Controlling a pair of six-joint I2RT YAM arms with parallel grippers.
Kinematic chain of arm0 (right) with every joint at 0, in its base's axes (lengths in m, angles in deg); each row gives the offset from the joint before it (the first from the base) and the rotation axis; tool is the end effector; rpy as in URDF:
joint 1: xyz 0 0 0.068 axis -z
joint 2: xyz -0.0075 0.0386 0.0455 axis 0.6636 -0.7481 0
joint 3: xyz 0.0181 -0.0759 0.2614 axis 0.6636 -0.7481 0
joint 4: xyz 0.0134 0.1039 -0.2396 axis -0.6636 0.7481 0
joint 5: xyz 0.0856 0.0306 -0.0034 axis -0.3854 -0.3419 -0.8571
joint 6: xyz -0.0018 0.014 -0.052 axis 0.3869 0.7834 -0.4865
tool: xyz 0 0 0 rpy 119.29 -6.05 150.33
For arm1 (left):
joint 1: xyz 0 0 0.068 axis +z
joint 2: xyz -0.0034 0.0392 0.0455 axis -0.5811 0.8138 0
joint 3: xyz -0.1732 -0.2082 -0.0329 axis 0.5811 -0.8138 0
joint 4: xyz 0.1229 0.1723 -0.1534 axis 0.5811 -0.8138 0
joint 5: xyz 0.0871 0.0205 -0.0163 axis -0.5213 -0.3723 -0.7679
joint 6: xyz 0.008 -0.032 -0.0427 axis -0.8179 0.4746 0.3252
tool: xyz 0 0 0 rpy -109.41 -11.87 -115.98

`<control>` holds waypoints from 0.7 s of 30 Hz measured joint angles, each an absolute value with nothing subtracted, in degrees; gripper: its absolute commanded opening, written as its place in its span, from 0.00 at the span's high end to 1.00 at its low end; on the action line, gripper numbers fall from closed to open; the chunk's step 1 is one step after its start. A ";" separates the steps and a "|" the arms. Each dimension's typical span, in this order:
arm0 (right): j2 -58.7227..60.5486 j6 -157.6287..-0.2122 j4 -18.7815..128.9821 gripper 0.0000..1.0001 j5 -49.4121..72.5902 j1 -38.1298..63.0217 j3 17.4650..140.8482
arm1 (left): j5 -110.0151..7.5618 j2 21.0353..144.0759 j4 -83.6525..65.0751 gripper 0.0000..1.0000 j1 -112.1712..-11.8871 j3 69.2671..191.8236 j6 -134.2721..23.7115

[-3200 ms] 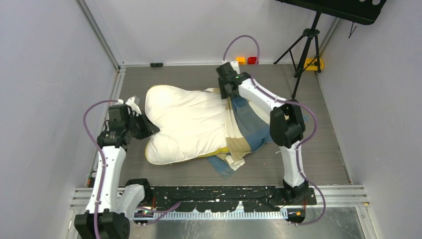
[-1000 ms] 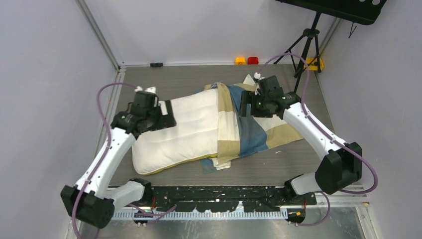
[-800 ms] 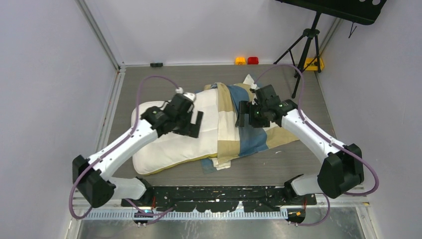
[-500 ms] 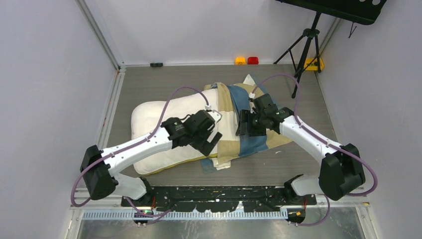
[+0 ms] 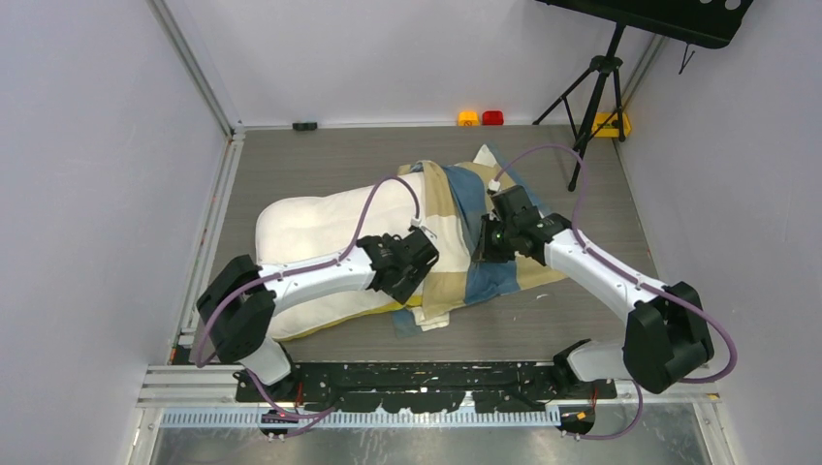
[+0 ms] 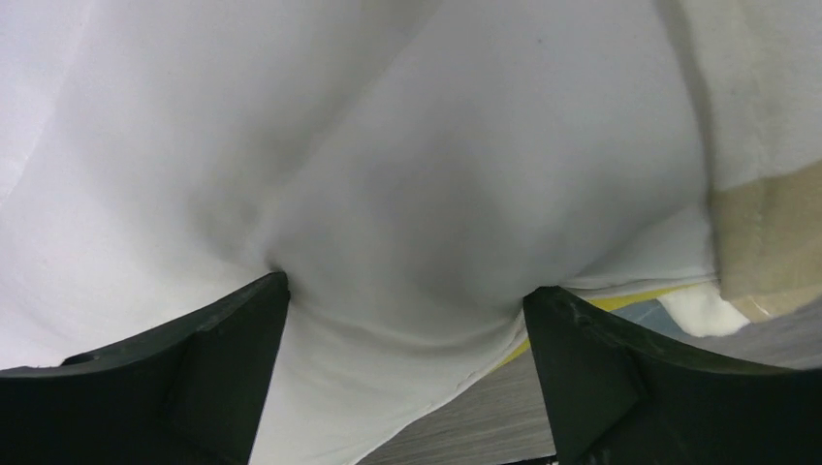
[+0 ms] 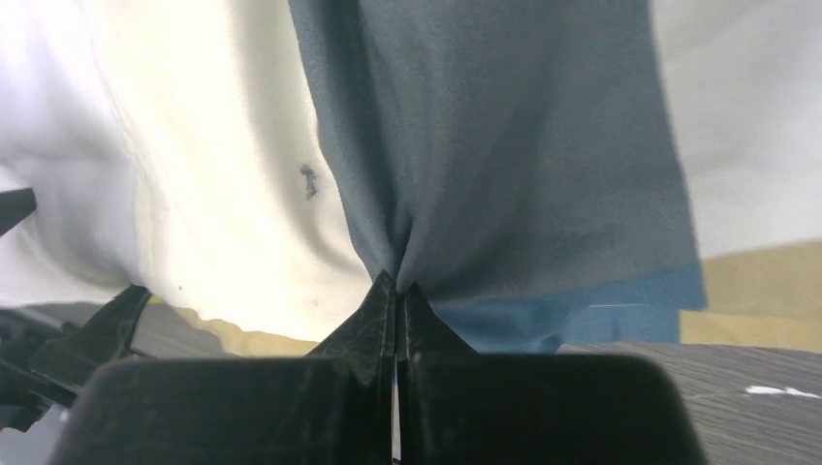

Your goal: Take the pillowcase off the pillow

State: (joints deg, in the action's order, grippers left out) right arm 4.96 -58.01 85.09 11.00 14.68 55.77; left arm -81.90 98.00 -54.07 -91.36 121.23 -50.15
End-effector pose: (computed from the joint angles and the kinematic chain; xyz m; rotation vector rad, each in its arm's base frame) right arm 0.2389 0.1268 0.2326 -0.0397 2.6169 0.5414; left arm 0.1818 -0.2437 0.2145 0.7995 2.5158 0.1557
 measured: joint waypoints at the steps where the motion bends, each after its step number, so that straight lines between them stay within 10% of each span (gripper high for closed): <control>1: 5.35 -57.77 85.18 1.00 12.53 14.57 55.75 | -82.78 98.35 -53.39 0.59 -91.52 120.90 -49.21; 4: 8.78 -56.46 85.44 1.00 19.22 14.55 55.01 | -85.27 98.39 -51.42 0.99 -91.21 119.56 -46.81; 21: 25.68 -51.02 86.06 1.00 46.93 17.06 48.43 | -80.28 59.90 -45.24 1.00 -66.12 98.21 -36.21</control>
State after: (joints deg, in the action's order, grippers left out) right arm 25.68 -51.02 86.06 46.93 17.06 48.43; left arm -80.28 59.90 -45.24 -66.12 98.21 -36.21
